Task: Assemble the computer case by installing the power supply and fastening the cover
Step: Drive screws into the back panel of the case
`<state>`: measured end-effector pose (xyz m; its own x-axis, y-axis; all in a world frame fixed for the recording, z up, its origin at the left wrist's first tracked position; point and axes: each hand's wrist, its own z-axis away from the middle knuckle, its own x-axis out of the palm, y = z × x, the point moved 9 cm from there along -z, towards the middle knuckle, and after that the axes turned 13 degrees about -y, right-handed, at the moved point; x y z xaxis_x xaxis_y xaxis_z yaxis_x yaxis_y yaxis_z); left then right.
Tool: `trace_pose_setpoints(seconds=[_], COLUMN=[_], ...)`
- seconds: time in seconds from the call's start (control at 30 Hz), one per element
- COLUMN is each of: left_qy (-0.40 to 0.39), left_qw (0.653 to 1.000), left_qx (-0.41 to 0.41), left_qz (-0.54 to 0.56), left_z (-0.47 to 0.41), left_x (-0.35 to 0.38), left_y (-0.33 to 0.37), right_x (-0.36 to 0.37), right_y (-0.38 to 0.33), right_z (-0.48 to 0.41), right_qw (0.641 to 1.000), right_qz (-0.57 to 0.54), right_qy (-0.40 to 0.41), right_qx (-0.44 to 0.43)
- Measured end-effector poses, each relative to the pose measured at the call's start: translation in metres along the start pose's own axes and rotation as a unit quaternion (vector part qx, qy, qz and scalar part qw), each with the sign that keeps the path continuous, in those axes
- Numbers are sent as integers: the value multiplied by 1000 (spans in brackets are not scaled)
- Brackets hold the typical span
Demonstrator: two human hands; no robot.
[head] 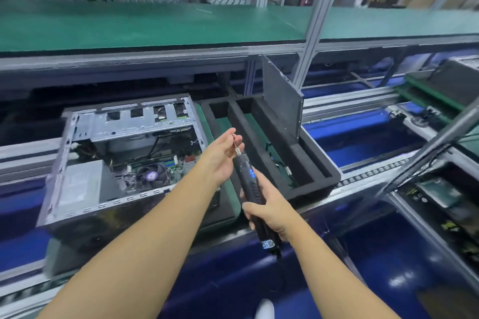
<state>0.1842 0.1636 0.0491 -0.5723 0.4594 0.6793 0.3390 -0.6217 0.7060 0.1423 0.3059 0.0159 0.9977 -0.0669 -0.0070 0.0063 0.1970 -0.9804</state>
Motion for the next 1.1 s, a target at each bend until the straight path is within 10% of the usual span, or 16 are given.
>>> trace_pose_setpoints(seconds=[1.1], left_qy=[142], left_qw=[971], left_qx=[10], left_qz=[-193], left_z=[172], left_x=[-147], left_y=[81], right_x=[220], right_y=[9], right_z=[-5], right_qw=[994], right_qz=[62], right_qy=[-80], right_qx=[-29])
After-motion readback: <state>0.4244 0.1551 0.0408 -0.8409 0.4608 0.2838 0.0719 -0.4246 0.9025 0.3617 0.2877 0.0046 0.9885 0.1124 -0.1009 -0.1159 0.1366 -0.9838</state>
